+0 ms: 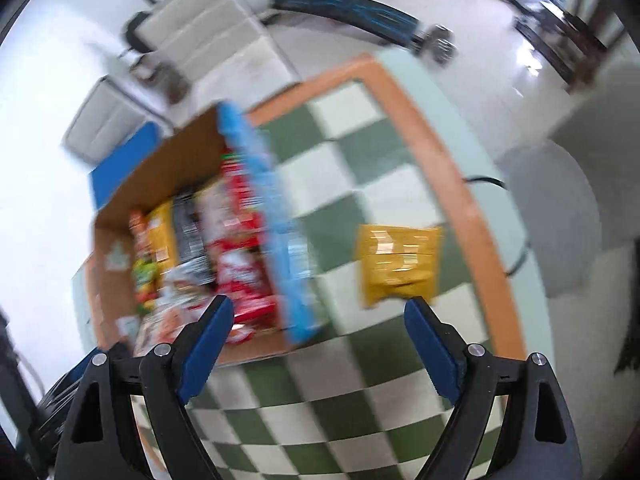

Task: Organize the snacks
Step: 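Grasp the yellow snack bag on the table with the right gripper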

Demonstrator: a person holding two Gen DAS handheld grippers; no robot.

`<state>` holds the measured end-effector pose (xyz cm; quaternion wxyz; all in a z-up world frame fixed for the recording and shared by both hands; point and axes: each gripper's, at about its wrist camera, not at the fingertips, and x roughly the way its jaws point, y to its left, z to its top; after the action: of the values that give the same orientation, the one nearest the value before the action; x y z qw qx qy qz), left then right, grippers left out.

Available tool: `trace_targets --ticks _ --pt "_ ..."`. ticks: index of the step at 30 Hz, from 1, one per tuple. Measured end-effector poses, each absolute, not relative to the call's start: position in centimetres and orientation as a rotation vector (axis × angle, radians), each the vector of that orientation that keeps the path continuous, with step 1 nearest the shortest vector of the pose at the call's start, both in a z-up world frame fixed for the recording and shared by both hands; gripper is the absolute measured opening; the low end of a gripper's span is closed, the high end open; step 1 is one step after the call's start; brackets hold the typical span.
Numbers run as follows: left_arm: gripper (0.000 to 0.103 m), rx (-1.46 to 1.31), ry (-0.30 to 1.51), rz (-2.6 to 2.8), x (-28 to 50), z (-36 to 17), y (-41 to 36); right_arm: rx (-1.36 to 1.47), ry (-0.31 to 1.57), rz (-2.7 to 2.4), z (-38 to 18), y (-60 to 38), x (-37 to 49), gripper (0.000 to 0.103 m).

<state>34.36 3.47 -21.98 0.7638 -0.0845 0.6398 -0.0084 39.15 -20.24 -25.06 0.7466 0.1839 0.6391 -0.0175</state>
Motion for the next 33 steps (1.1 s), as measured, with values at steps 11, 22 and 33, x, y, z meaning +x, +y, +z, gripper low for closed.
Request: trace_targets --ticks 11,22,33 --pt "0.088 -0.163 1.497 0.004 36.9 -26.9 0.4 0.469 1.581 -0.111 -35.8 -24.9 42.6 0.089" --pt "0.088 -0.141 1.505 0.018 37.5 -27.7 0.3 0.358 1.64 -0.162 -39.3 -23.5 43.8 0.066" --pt "0.088 -0.175 1.427 0.045 35.8 -23.9 3.5 0.352 1.547 -0.115 -35.6 -21.7 42.2 0.049"
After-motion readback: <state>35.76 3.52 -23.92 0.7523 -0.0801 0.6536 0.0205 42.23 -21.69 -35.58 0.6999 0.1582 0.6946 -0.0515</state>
